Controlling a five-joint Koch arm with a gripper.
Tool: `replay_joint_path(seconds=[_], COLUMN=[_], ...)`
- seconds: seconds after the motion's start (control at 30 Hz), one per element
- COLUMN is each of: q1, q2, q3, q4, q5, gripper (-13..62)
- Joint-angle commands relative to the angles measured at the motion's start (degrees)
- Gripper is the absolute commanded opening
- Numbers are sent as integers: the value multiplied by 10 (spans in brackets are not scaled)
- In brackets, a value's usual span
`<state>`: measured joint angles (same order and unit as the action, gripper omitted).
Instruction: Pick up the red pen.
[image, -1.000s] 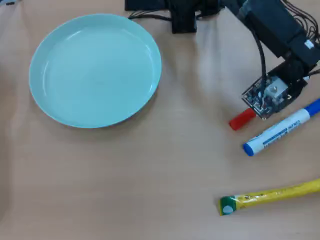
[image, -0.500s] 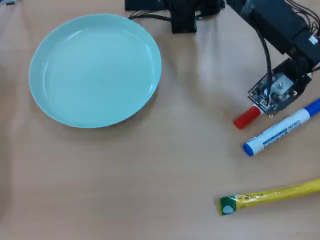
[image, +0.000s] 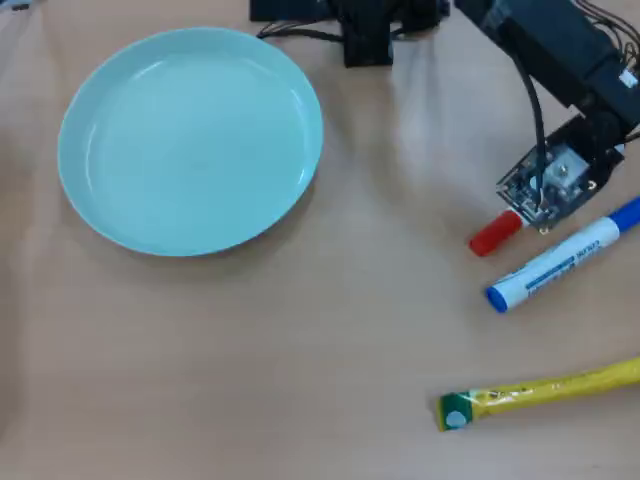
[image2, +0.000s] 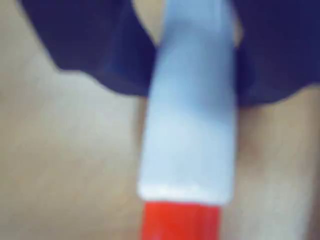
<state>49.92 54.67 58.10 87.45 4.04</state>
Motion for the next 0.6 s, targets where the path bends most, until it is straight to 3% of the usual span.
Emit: replay_joint_path(seconds=[0.0,0.57], q1=[11,61], q2=[54,157], q3=[-18,-21], q4=[30,30], q5=[2,-1], gripper=[-81,-81])
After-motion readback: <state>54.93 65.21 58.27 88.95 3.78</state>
